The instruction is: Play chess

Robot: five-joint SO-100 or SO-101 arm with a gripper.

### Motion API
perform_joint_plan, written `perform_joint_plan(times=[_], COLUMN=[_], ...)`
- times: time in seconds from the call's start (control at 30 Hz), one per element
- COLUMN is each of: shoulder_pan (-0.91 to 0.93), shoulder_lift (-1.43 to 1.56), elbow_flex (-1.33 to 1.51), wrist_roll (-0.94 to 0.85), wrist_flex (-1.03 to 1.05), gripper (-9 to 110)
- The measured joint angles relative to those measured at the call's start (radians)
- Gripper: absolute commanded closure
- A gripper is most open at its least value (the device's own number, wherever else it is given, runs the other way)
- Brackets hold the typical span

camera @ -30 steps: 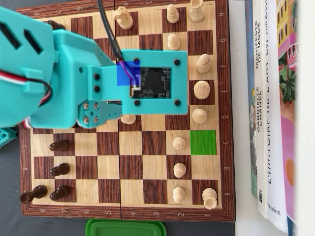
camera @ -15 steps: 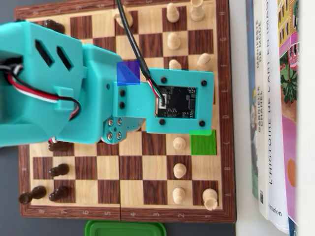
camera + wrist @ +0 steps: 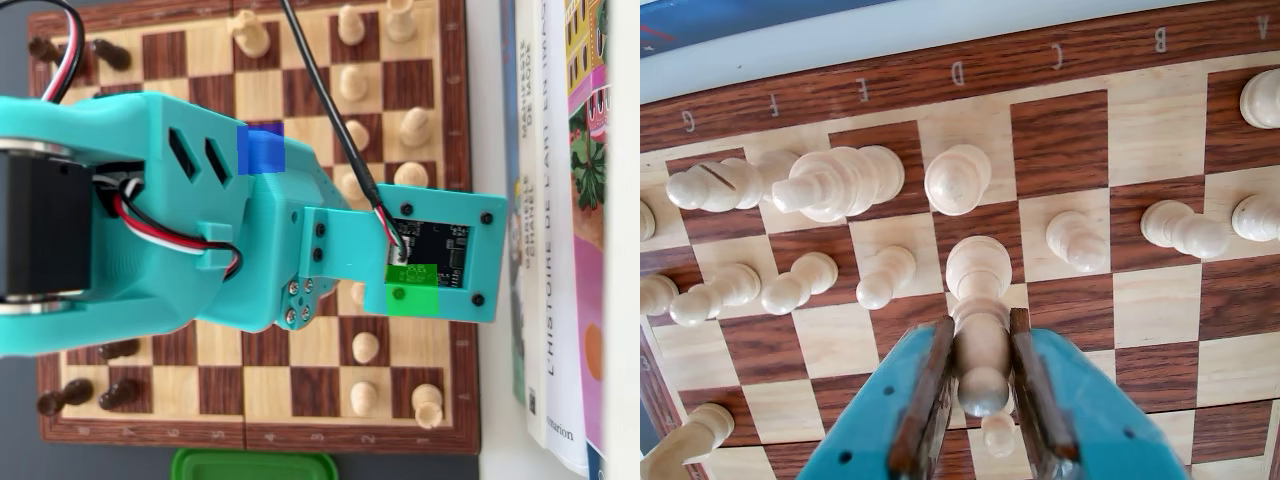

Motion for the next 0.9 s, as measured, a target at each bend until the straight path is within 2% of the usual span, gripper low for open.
perform_joint_plan(times=[0.53, 0.9], shoulder_pan=[0.046, 0.083], shoulder_lift=[-0.104, -0.219], elbow_flex=[-0.098, -0.219], wrist_roll=[0.000, -0.063], wrist_flex=[0.000, 0.000], gripper=[96, 96])
